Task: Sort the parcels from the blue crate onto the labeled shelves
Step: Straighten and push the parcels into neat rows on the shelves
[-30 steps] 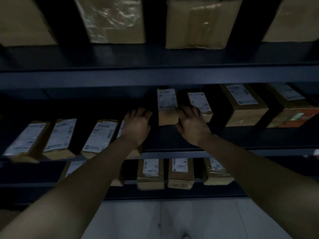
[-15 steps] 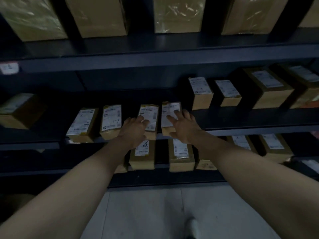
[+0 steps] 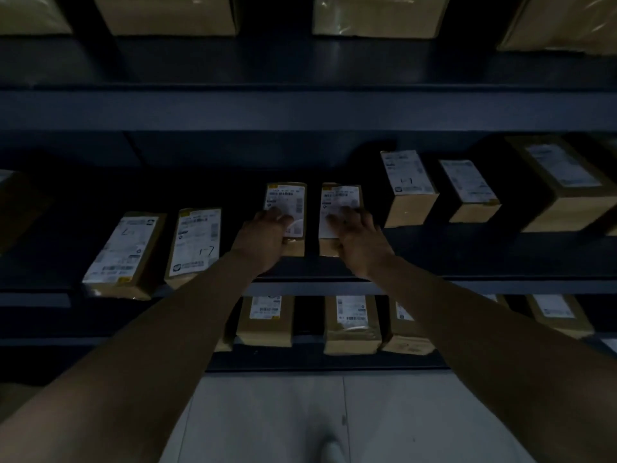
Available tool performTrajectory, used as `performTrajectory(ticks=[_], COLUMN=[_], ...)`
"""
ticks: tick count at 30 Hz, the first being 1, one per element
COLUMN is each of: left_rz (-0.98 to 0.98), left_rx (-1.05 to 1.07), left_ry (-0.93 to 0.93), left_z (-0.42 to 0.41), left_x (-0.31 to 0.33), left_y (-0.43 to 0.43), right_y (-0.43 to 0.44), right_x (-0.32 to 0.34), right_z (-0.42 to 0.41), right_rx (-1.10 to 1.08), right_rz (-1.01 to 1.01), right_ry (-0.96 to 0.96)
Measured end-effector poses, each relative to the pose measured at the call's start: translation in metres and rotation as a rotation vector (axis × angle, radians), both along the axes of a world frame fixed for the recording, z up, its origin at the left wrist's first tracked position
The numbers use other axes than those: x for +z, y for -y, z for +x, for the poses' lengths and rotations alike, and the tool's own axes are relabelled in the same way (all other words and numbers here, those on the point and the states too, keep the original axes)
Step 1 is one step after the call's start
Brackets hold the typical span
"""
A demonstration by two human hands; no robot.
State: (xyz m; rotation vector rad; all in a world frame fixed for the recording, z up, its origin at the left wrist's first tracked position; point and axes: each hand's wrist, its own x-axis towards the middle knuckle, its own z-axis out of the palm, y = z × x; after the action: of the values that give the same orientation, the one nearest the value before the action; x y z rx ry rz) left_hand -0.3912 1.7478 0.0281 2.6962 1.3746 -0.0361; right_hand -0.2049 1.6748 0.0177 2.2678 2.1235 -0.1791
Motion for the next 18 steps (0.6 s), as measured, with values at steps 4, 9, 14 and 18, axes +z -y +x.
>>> performTrajectory(ticks=[4,9,14,18], left_rz=[0.01,0.032,0.089,0.143], left_rx=[0.023,0.051,0.088,0.103], left_ry=[0.022,0.059,0.024,0.046], left_z=[0.015,0.024,0.026,0.019], left_x=[-0.004,-0.006,-0.001,0.007], left_y=[-0.029,-0.052,-0.057,-0.048], right_y=[-0.032,-0.057,-0.065,-0.053], right_x=[-0.005,-0.007,-0.006,0.001], right_z=[0.014,0.025,0.022,0.002], right_rx=[0.008,0.03,0.004,-0.009], right_rz=[0.034,0.05,0.051,0.132], right_ry=[-0.003,-0.029,0.055,0.085])
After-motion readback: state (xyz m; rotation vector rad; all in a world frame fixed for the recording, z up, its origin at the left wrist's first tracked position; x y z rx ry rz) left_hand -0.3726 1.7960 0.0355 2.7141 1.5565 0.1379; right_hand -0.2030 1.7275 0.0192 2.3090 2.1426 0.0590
